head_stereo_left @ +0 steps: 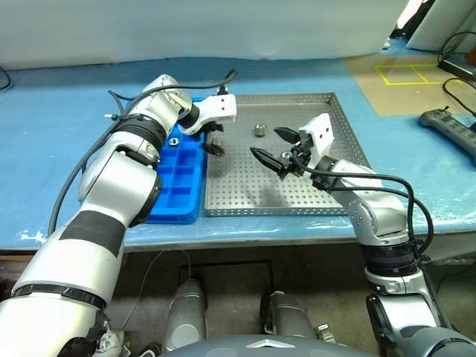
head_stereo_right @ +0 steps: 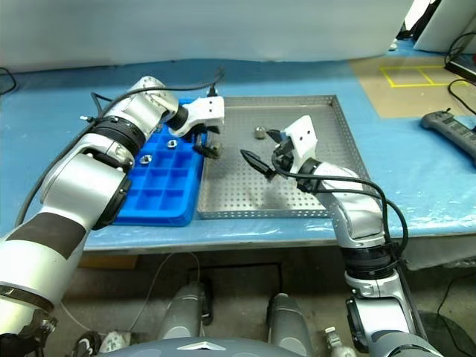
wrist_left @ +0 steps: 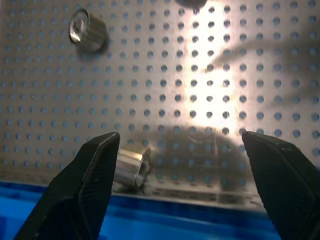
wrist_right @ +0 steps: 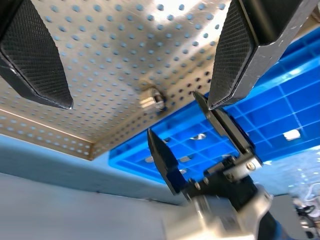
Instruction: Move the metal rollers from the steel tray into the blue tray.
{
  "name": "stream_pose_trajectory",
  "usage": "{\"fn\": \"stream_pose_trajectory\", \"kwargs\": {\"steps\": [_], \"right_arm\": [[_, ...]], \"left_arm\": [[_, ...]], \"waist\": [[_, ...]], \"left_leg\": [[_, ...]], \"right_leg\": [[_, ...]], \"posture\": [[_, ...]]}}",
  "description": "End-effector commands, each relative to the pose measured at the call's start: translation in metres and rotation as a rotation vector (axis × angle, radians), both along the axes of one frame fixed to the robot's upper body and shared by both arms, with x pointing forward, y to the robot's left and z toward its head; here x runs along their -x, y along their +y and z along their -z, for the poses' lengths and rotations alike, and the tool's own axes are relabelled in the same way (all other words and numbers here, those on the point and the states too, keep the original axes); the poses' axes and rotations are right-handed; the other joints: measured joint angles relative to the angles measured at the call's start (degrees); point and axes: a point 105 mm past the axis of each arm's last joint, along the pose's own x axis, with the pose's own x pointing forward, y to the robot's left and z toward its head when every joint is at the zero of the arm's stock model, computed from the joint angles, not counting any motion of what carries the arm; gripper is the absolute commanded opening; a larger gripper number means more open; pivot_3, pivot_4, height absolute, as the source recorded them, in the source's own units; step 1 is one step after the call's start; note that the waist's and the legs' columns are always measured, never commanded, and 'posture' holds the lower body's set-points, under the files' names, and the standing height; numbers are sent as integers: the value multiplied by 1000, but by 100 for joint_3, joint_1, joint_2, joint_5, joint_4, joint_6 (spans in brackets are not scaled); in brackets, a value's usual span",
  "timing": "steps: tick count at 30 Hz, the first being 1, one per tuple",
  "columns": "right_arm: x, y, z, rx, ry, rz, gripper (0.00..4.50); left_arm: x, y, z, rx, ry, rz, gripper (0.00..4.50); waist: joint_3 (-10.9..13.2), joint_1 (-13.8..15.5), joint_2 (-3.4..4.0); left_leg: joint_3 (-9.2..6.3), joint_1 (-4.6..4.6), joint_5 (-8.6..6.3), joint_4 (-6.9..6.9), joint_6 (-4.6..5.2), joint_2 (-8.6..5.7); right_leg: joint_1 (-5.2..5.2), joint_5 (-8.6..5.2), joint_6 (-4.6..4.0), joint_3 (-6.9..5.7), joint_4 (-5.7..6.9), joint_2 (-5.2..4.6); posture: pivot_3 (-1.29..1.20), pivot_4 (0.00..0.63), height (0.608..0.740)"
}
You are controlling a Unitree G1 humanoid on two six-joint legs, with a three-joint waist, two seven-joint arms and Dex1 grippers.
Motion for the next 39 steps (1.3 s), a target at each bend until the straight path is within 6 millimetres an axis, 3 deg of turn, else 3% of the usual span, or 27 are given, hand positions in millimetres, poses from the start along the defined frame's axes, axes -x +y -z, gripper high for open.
{"fn": "stream_pose_trajectory", "kwargs": {"steps": [1, 11, 16, 21, 29, 31, 39], "right_arm": [[3, 10, -8, -13, -47, -20, 4500], [7, 13, -10, -20, -42, -20, 4500], [4, 3, -12, -14, -45, 11, 4500], [7, 8, -6, 1, -30, -5, 4500], [3, 9, -5, 13, -51, -10, 4500], [-4, 1, -9, 10, -65, 21, 4500], [2, 11, -7, -26, -60, -11, 4500]], "left_arm": [[-10, -14, -24, -51, -127, -20, 4140], [-17, -31, -9, -107, -184, -108, 4140], [-17, -19, 0, -175, -170, -121, 4140], [-21, -12, -3, -173, -189, -167, 4140], [-30, 16, 11, -202, -229, -273, 4140], [-30, 20, 16, -204, -227, -294, 4140], [-33, 12, 32, -112, -249, -356, 4140]], "waist": [[0, 20, 0], [2, -3, -3], [2, -8, -3], [2, -5, -3], [3, -2, -5], [3, -6, -4], [3, -26, -4]], "left_leg": [[1, -2, -1, 2, 8, -1], [2, -3, -17, 12, 51, -6], [2, -3, -18, 11, 53, -7], [0, -3, -18, 11, 54, -6], [-3, -3, -18, 10, 54, -6], [-4, -1, -18, 11, 54, -7], [-3, 8, -15, 7, 50, 2]], "right_leg": [[0, 0, -1, -1, 0, -3], [2, 3, -3, -1, 2, -17], [2, 3, -3, 0, -1, -17], [2, 3, -3, -1, -2, -17], [3, 3, -3, -3, -2, -17], [4, 3, -4, -1, -2, -18], [6, 5, -7, 0, -1, -9]], "posture": [[-166, 150, 740], [-175, 150, 740], [-169, 150, 740], [-153, 150, 740], [-135, 150, 740], [-133, 150, 740], [-139, 150, 740]]}}
